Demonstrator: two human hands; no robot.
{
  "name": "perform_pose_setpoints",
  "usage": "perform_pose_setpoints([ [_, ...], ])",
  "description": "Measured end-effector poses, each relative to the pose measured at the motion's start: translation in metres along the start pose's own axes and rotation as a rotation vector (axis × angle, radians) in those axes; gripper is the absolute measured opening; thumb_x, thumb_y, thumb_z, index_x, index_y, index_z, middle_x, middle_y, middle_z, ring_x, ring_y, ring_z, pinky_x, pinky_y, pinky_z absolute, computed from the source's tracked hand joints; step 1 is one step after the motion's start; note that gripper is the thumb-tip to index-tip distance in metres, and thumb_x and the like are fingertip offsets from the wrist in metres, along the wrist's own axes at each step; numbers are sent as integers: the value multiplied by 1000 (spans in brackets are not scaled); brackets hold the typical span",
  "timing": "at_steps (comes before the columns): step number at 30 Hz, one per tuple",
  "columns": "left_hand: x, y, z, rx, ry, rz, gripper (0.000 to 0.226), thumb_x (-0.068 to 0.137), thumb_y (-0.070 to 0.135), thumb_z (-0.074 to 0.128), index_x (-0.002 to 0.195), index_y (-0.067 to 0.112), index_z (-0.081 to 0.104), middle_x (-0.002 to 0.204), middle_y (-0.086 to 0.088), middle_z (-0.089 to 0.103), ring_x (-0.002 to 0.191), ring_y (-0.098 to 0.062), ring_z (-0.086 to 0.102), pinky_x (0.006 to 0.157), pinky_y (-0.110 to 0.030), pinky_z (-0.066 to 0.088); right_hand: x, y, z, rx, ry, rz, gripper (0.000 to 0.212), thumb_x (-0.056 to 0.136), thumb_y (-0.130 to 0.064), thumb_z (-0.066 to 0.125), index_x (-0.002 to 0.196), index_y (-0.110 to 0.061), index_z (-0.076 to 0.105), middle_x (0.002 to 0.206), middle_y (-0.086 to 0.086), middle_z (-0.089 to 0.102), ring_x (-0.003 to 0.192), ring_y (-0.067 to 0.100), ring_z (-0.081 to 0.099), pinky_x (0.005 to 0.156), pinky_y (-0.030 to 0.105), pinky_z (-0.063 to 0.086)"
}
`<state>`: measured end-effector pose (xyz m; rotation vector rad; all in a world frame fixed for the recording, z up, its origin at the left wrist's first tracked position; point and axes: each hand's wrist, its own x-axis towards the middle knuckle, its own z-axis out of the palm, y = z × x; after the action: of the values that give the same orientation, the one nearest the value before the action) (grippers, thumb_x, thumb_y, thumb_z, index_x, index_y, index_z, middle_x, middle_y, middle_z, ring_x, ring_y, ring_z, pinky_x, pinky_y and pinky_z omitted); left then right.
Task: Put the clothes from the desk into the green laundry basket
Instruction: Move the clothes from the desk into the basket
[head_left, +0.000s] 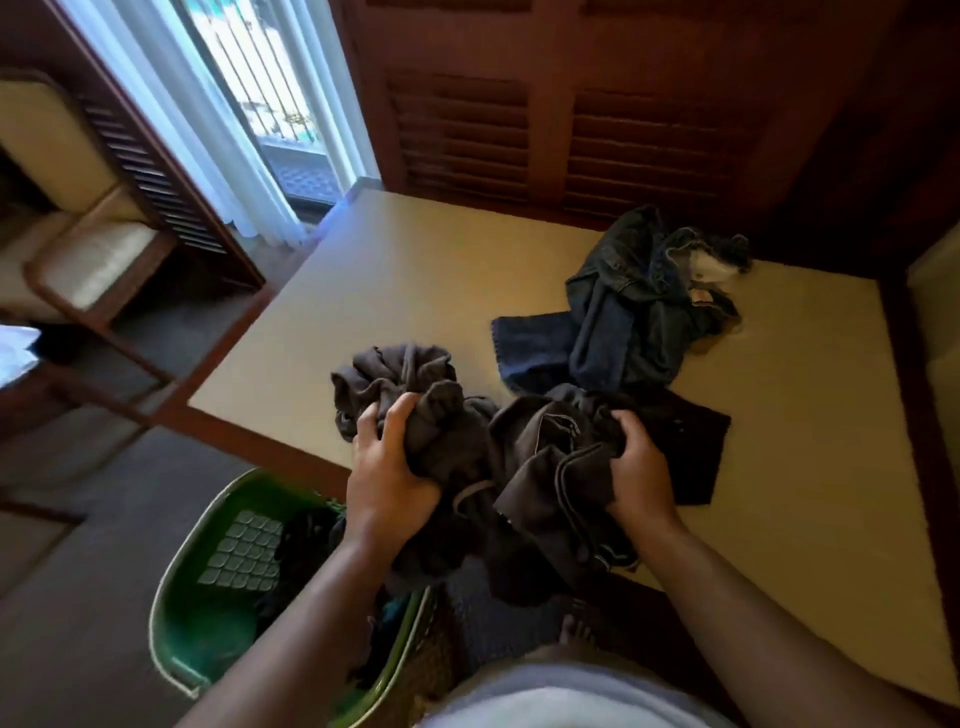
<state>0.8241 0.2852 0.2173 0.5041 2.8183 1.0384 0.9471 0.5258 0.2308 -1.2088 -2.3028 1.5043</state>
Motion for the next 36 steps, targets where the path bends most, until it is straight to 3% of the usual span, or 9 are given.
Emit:
perform_pose_setpoints([
  [3, -19, -49, -37, -42, 84, -117, 95, 66, 9, 77, 143, 47, 36, 156, -5, 27, 133, -43, 44, 98, -58, 53, -34, -20, 59, -15, -91, -80, 39, 83, -12, 69, 114, -33, 57, 97, -2, 69, 96, 26, 67, 84, 39, 54],
  [7, -51, -108, -80, -128, 202, -217, 87, 70, 13, 79, 141, 47, 42, 152, -5, 32, 131, -39, 47, 100, -58, 51, -76, -49, 128, -53, -242, -215, 33, 81, -22, 75, 96, -45, 56, 90, -13, 71, 87, 5, 67, 78, 30, 56],
  [13, -109, -177, -130, -122, 356, -440, 78, 73, 19, 72, 138, 49, 43, 154, -9, 33, 131, -43, 48, 103, -51, 49, -123, -73, 206, -148, -463, -370, 35, 81, -20, 78, 102, -42, 61, 92, -19, 71, 86, -10, 66, 80, 18, 54],
  [19, -140, -221, -166, -115, 456, -541, 78, 72, 23, 71, 141, 44, 43, 151, -9, 32, 130, -41, 45, 104, -51, 47, -162, -66, 266, -245, -589, -459, 38, 73, -38, 76, 109, -41, 63, 97, -18, 71, 91, 0, 68, 82, 34, 59],
  [23, -152, -237, -178, -97, 510, -522, 79, 74, 18, 77, 142, 41, 44, 150, -10, 33, 132, -39, 44, 106, -43, 42, -177, -58, 295, -323, -548, -481, 48, 76, -47, 71, 121, -38, 56, 110, -13, 65, 101, 11, 65, 86, 40, 57],
  [26, -164, -244, -180, -69, 519, -505, 79, 75, 16, 78, 143, 40, 45, 150, -10, 33, 132, -37, 43, 104, -37, 38, -177, -39, 312, -517, -611, -376, 61, 87, -43, 67, 142, -31, 44, 130, -1, 59, 116, 20, 59, 94, 38, 53],
  [29, -173, -249, -177, -57, 498, -515, 80, 75, 14, 77, 142, 42, 44, 152, -8, 31, 134, -36, 42, 105, -40, 41, -174, -18, 317, -680, -768, -248, 71, 93, -44, 62, 155, -26, 31, 147, 6, 50, 126, 24, 55, 97, 36, 52],
  [33, -176, -252, -167, -80, 484, -533, 81, 74, 13, 77, 141, 44, 42, 150, -6, 32, 132, -36, 43, 103, -39, 41, -172, -11, 310, -619, -796, -239, 64, 96, -38, 60, 154, -26, 34, 146, 3, 53, 102, 15, 67, 84, 35, 60],
  [36, -175, -248, -159, -116, 459, -523, 83, 73, 11, 76, 140, 47, 42, 149, -6, 32, 133, -37, 43, 105, -38, 40, -171, -13, 307, -563, -797, -246, 59, 98, -34, 57, 153, -25, 37, 138, 3, 59, 105, 21, 68, 86, 39, 59],
])
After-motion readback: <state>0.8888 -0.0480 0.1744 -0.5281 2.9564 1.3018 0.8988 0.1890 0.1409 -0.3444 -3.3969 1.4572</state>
